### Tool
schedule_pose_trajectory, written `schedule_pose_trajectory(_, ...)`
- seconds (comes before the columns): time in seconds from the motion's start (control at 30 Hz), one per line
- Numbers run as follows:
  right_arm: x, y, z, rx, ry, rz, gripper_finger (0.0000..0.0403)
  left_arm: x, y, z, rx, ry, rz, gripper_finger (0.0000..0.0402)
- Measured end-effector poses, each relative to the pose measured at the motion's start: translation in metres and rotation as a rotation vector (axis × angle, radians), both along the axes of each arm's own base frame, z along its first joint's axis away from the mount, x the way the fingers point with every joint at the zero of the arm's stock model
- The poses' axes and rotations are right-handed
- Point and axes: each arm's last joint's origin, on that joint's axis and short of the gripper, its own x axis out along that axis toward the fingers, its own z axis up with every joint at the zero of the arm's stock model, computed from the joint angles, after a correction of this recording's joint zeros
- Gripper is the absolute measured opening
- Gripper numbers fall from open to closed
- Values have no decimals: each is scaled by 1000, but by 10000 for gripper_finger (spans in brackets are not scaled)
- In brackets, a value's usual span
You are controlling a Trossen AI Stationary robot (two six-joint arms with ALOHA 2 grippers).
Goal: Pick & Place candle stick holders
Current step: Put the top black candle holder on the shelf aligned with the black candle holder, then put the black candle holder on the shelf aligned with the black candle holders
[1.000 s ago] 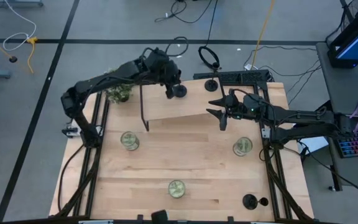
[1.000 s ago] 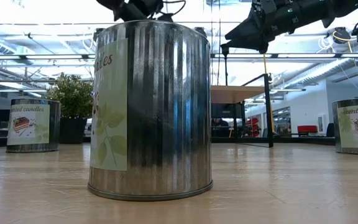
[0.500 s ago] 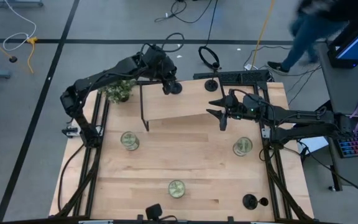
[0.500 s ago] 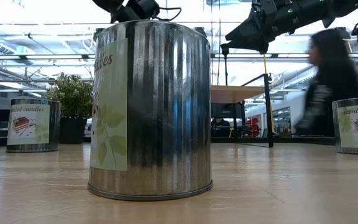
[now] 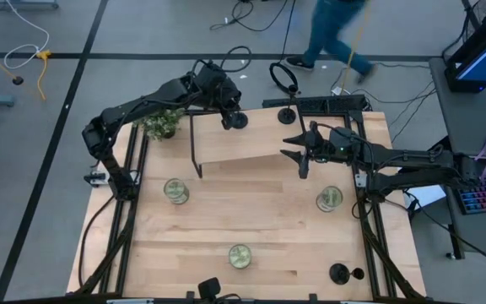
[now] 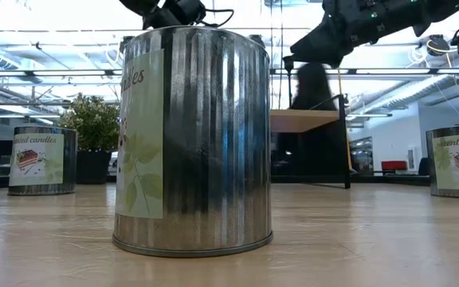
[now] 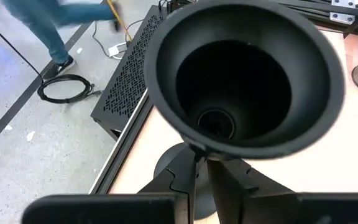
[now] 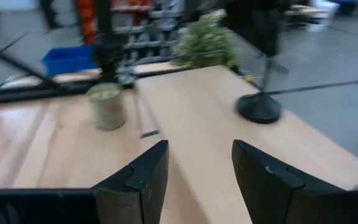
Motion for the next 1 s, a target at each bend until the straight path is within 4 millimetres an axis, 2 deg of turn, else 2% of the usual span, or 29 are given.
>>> schedule_pose_trajectory(0.37, 1, 10, -1, 2, -1, 345, 171, -1, -2, -2, 10, 36, -27, 47)
schedule_pose_trajectory(0.67, 0, 10, -1, -20, 1, 360, 172, -1, -2, -2, 66, 52, -79, 49)
schedule_pose_trajectory(0.77, 0, 10, -1, -19, 1, 360, 172, -1, -2, -2, 81, 63, -76, 69)
schedule_pose_trajectory(1.0, 0, 10, -2, -16, 7, 361, 172, 0, -3, -3, 129, 104, -21, 145)
